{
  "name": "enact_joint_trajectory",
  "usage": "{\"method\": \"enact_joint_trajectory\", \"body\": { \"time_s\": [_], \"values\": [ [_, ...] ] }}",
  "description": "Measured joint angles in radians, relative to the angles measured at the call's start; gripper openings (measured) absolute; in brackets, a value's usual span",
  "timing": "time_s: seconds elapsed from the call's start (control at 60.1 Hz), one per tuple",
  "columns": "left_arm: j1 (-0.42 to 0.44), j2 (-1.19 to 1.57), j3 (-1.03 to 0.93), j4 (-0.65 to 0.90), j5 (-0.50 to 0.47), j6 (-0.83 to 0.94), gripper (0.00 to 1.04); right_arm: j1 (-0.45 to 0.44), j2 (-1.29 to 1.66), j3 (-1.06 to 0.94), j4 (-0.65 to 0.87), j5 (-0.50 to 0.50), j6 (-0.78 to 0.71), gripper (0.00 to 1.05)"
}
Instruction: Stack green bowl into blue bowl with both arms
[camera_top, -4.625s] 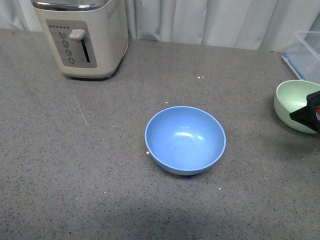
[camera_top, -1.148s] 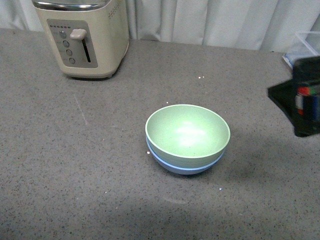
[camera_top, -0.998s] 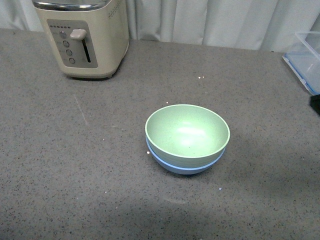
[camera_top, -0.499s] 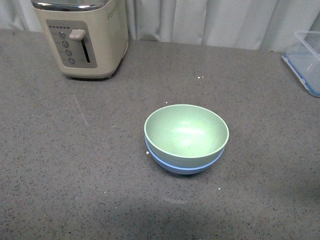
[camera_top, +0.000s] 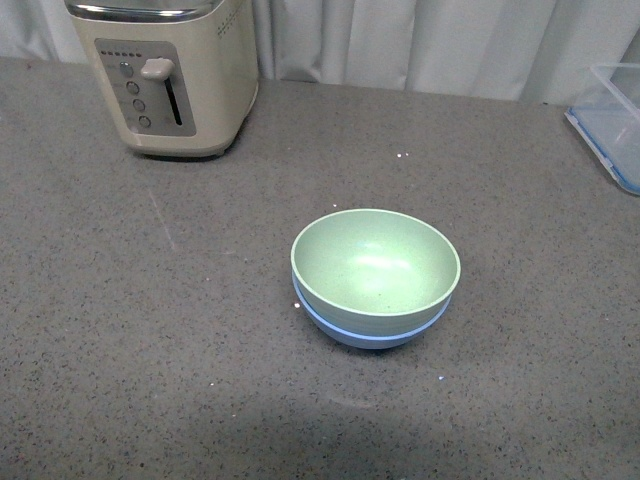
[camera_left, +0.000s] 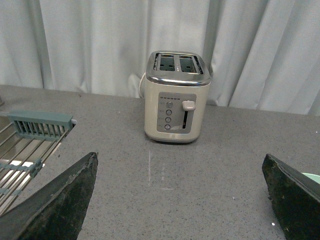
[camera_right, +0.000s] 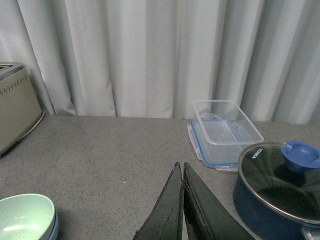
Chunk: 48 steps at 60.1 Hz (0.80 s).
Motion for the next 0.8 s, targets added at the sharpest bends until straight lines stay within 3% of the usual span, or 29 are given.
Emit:
{"method": "enact_joint_trajectory", "body": {
  "time_s": [0.799],
  "values": [
    [0.0,0.0,0.0,0.0,0.0,0.0,0.98,0.0,-0.355,0.0,-0.343,0.0,0.0,0.01]
  ]
}}
